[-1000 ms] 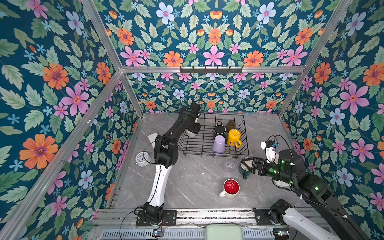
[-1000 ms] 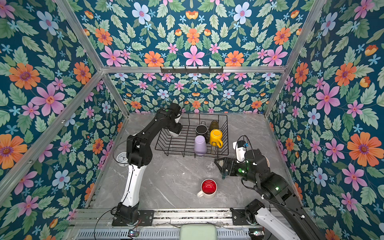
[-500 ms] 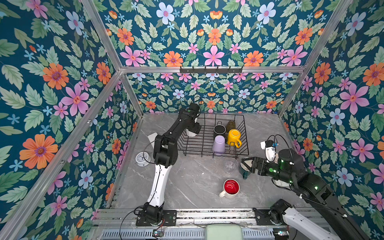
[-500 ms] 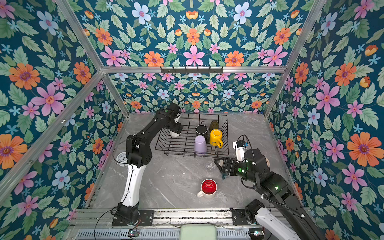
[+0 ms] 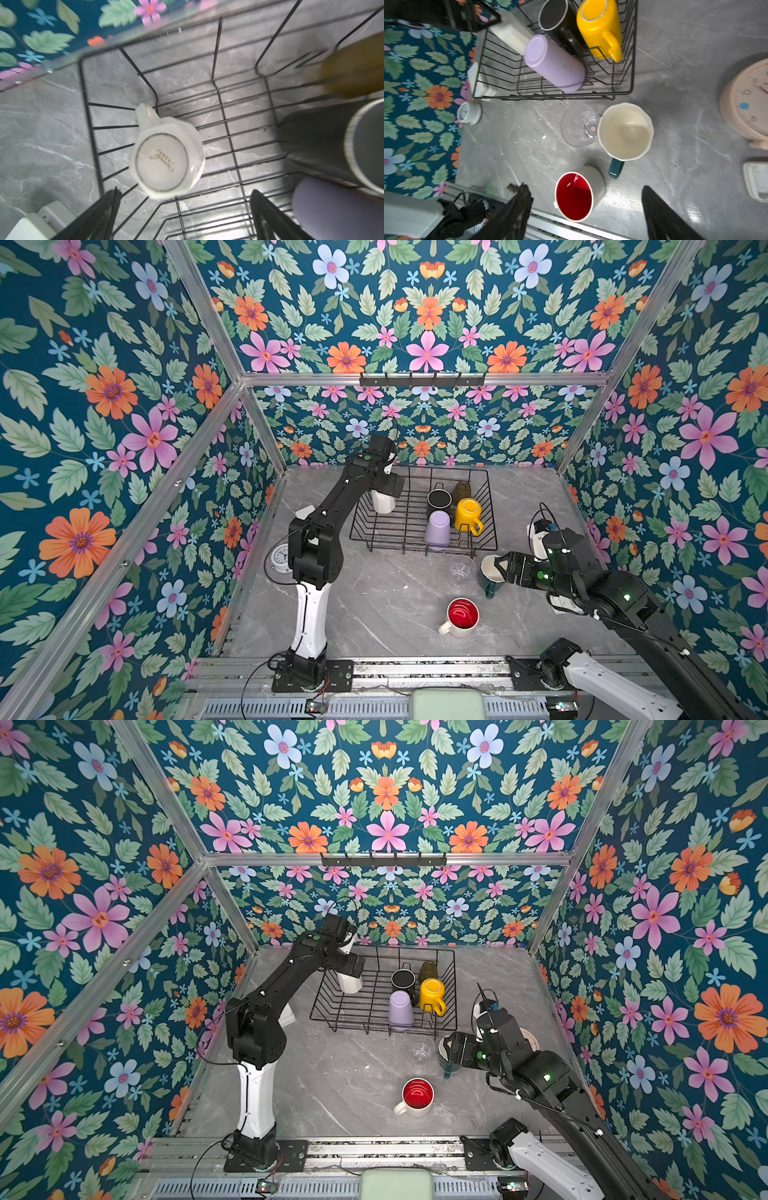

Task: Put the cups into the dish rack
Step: 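Lower the white mug upside down into the rack and open the left gripper, then grasp the dark-green mug rim with the right gripper while the left gripper withdraws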

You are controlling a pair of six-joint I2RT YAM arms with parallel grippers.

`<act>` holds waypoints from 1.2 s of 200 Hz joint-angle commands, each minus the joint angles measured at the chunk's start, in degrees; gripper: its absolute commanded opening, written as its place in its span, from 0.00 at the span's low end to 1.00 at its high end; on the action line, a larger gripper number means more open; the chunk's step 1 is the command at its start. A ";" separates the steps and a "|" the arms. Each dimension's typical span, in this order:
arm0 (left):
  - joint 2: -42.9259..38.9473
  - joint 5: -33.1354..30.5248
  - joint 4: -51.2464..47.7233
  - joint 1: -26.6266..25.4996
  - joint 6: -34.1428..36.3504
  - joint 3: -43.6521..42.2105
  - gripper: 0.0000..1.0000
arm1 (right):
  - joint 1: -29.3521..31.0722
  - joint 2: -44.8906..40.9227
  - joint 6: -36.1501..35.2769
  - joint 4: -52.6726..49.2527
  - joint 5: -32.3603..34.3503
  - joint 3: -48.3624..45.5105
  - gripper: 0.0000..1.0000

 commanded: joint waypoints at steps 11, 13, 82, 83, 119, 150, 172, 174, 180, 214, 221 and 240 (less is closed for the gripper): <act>-9.48 2.64 8.86 0.01 -3.24 -6.61 1.00 | -2.21 2.25 -2.69 -2.95 2.64 -0.75 0.78; -10.26 2.77 9.45 -0.03 -3.43 -7.22 1.00 | -2.51 2.41 -2.80 -2.87 2.40 -0.85 0.77; -40.37 5.91 29.13 0.02 -11.37 -33.06 1.00 | -10.02 7.91 -5.36 0.87 -2.01 -5.75 0.50; -40.77 5.92 29.41 0.02 -11.49 -33.44 1.00 | -10.02 8.03 -5.37 0.92 -1.96 -5.82 0.50; -53.68 6.35 33.73 0.01 -15.70 -44.68 1.00 | -10.43 11.06 -5.03 4.32 -0.99 -8.75 0.44; -61.78 5.23 34.58 0.02 -18.16 -51.22 1.00 | -10.97 14.28 -5.03 7.25 -0.74 -9.59 0.39; -66.58 4.43 35.27 0.02 -19.44 -54.81 1.00 | -11.49 16.66 -5.17 8.79 -0.23 -9.60 0.36; -66.92 4.38 35.30 -0.03 -19.46 -55.02 1.00 | -11.59 16.84 -5.22 9.01 -0.27 -9.63 0.35; -67.92 4.43 35.47 -0.01 -19.40 -55.74 1.00 | -11.83 17.31 -5.20 9.52 -0.38 -9.79 0.34; -72.02 3.57 34.51 -0.05 -20.22 -57.91 1.00 | -12.56 19.90 -5.63 10.90 0.26 -9.94 0.28; -72.67 3.42 34.36 0.02 -20.22 -58.30 1.00 | -12.57 20.31 -5.64 11.07 0.59 -9.93 0.27; -73.92 2.64 33.51 0.01 -20.47 -59.03 1.00 | -12.57 21.17 -5.77 11.71 1.07 -10.20 0.24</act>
